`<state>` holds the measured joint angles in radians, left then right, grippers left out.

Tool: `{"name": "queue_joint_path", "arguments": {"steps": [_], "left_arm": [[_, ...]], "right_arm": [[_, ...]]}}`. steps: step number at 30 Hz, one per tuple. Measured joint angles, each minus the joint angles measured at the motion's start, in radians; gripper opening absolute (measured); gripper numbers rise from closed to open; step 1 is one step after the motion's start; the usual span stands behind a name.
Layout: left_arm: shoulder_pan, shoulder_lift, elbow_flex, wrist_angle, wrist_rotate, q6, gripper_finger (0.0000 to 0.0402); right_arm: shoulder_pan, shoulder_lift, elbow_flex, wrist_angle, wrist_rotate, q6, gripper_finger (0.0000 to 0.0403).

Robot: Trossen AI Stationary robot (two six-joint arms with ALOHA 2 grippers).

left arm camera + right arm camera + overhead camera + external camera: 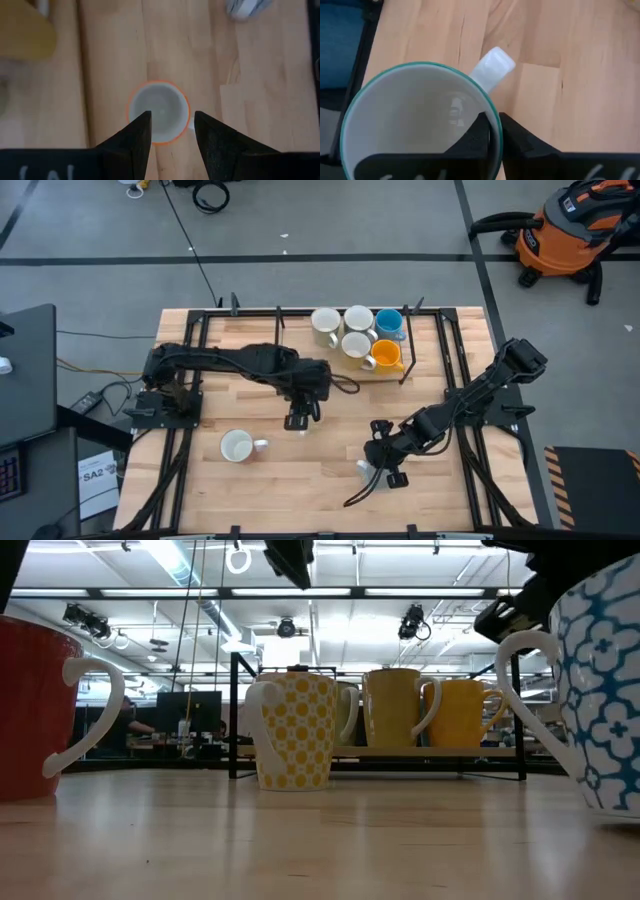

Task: Place coffee mugs
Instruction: Put the patterned blue mug on the shelf

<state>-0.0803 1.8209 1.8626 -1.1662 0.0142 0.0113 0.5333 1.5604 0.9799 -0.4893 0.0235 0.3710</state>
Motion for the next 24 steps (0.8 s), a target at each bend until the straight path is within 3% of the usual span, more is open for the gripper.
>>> {"name": "queue_joint_path", "arguments": {"steps": [11,24], "left_arm": [[0.046,-0.162,0.0,-0.048,-0.006,0.002,0.0156],[0.062,-0.233,-0.001,-0.039,-0.007,0.001,0.0156]], "right_arm": [[-0.105,0.0,0.079,-0.061,-0.054,-0.248,0.0039],[-0.231,-0.001,0.182,-0.322,-0.043,-0.902,0.0037]]}}
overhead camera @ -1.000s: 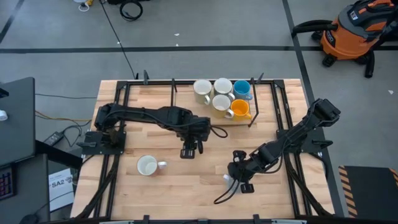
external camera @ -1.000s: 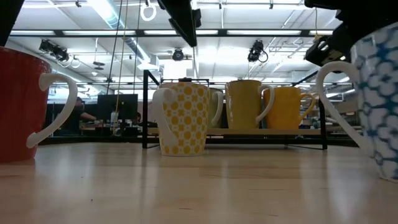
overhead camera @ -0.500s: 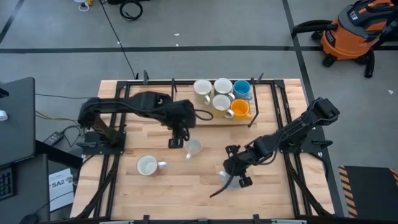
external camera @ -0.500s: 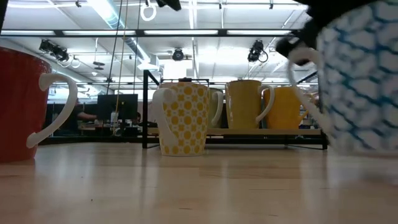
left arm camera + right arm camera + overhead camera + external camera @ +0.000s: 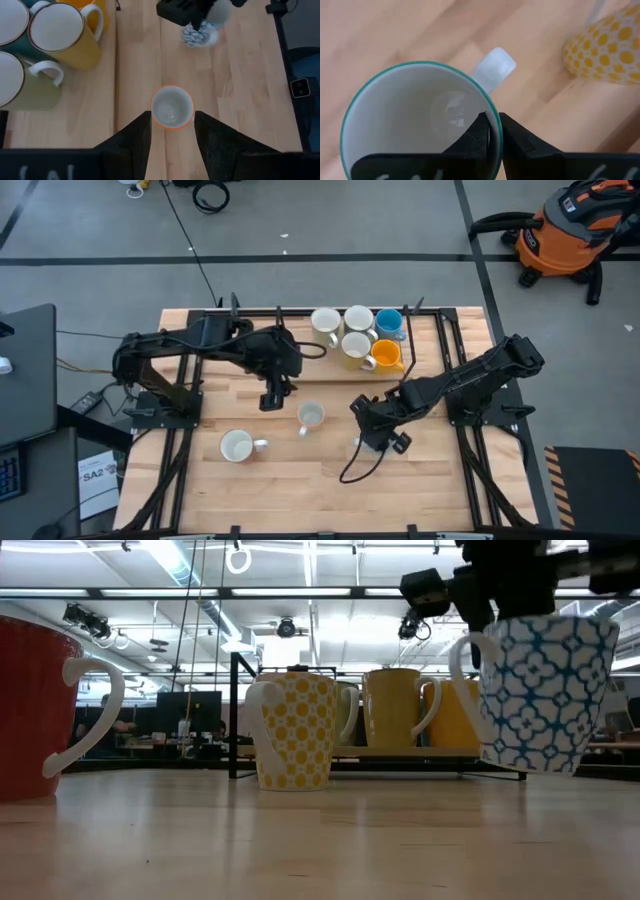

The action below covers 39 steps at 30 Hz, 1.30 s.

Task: Place coffee mugs
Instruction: Put the patterned blue mug on the shelf

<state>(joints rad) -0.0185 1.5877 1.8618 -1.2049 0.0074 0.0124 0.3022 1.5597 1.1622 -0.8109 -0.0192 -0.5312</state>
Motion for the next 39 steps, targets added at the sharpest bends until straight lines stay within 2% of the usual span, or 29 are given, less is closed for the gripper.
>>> {"name": "queue_joint_path", "arguments": {"steps": [13,20,32,39], "left_arm": [[0.0,-0.001,0.0,0.013,0.0,0.0,0.0156],[0.0,0.0,0.0,0.016,0.0,-0.006,0.0156],[0.0,0.0,0.0,0.026,0.0,-0.008,0.0156],[0.0,0.0,0.0,0.026,0.0,-0.009,0.0156]], "right_arm": [[-0.097,0.009,0.0,-0.052,-0.022,-0.428,0.0038],[-0.101,0.009,0.0,-0.089,-0.162,-0.441,0.0038],[-0.094,0.009,0.0,-0.085,-0.139,-0.423,0.0058],[-0.094,0.009,0.0,-0.08,-0.139,-0.31,0.0072]]}}
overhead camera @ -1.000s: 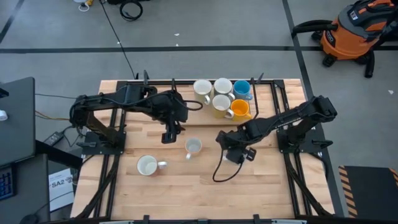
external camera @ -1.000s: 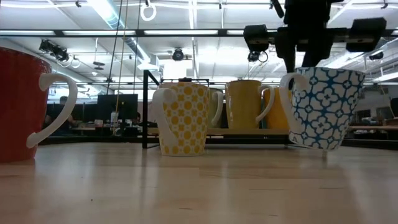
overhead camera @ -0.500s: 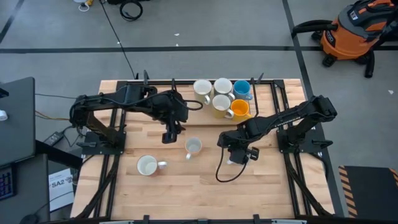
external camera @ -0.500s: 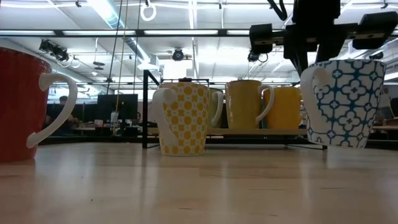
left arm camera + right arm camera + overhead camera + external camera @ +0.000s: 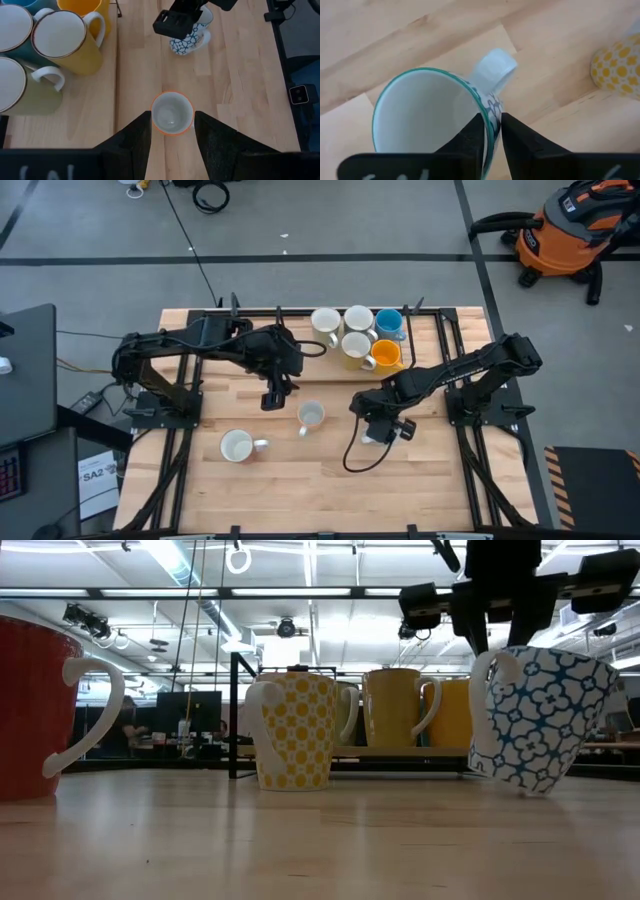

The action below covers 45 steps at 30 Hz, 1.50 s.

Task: Place coffee mugs
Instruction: Put the patterned blue mug on the shelf

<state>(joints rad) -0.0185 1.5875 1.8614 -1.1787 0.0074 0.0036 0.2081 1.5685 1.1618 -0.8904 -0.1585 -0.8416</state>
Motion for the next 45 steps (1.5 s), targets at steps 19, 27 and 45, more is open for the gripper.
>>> {"name": "queue_joint_path", "arguments": {"steps": [19,27,45], "left_arm": [[0.0,0.0,0.0,0.0,0.0,0.0,0.0156],[0.0,0.0,0.0,0.0,0.0,0.0,0.0156],[-0.001,0.001,0.0,0.0,0.0,0.0,0.0156]], "right_arm": [[0.0,-0.001,0.0,0.031,0.013,0.013,0.0134],[0.0,-0.001,0.0,0.067,0.042,0.013,0.0133],[0.027,-0.102,0.112,-0.076,0.062,0.917,0.0133]]}}
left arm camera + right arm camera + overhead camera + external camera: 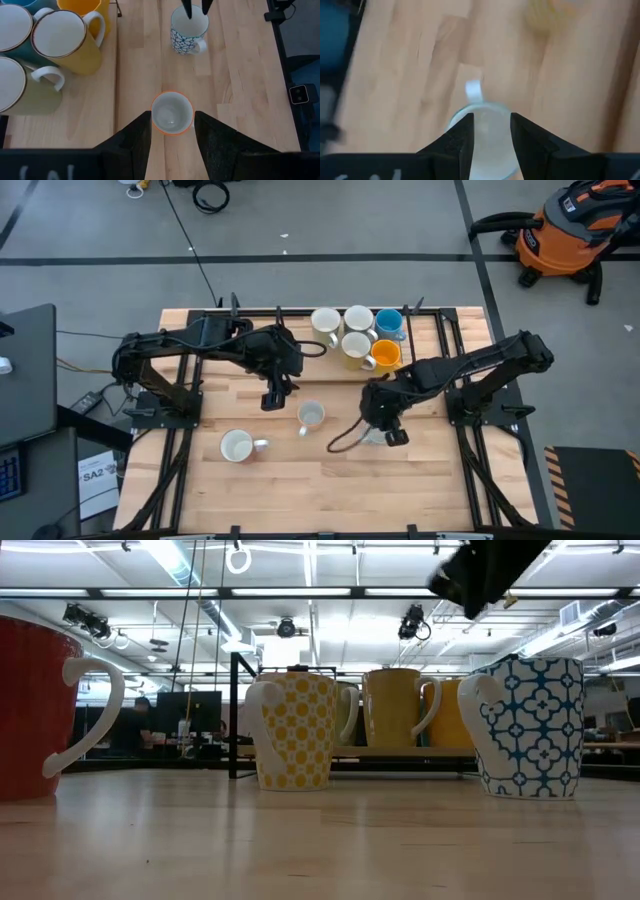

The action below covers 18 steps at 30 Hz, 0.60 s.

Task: Place coffee mugs
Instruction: Put the patterned blue mug on the shelf

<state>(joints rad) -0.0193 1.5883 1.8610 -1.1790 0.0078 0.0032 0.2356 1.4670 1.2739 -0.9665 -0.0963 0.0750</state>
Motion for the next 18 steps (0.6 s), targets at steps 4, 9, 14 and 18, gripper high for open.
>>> {"name": "queue_joint_path", "arguments": {"steps": [4,9,14,18], "left_arm": [[0.0,0.0,0.0,0.0,0.0,0.0,0.0156],[0.0,0.0,0.0,0.0,0.0,0.001,0.0156],[0.0,0.0,0.0,0.0,0.0,0.005,0.0156],[0.0,0.0,0.0,0.0,0.0,0.008,0.0156]], "right_arm": [[0.001,0.001,0.0,-0.092,-0.005,0.361,0.0133],[0.001,0.003,0.0,-0.221,0.0,0.681,0.0133],[0.001,0.003,-0.013,-0.268,0.001,0.915,0.0133],[0.001,0.003,-0.045,-0.243,0.0,1.004,0.0133]]}}
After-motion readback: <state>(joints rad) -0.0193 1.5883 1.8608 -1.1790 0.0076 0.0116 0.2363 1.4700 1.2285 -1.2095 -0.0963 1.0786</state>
